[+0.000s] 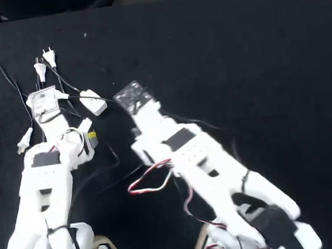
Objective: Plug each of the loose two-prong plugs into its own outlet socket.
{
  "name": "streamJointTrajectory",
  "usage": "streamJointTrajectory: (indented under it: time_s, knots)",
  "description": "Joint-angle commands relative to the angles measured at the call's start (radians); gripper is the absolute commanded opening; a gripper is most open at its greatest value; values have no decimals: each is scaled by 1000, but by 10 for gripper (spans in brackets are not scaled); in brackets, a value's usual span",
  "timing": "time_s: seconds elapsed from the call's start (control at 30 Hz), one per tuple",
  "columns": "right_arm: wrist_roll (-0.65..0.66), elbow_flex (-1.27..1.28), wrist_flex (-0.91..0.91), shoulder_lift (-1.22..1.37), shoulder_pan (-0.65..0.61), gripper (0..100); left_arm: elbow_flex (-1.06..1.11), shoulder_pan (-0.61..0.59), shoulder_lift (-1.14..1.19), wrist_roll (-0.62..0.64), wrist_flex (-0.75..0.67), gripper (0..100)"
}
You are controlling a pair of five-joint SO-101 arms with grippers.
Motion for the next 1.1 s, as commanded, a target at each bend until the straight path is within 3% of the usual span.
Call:
streamJointTrajectory:
  time_s: [0.0,0.17,0.4,0.73,0.93,1.07]
  knots:
    - [-55,-7,-132,59,-58,11,31,-10,-157,58,0,234]
    - [-144,-4,-186,71,-120,11,122,-8,-281,61,-64,234]
    - [-143,116,-288,1,-212,11,199,58,-404,54,-98,234]
    - [-141,232,-408,-133,-219,11,237,68,-459,0,-97,234]
    - [-141,305,-414,-278,-227,11,260,179,-468,-38,-97,234]
    - [-141,321,-411,-305,-226,11,260,191,-468,-38,-97,234]
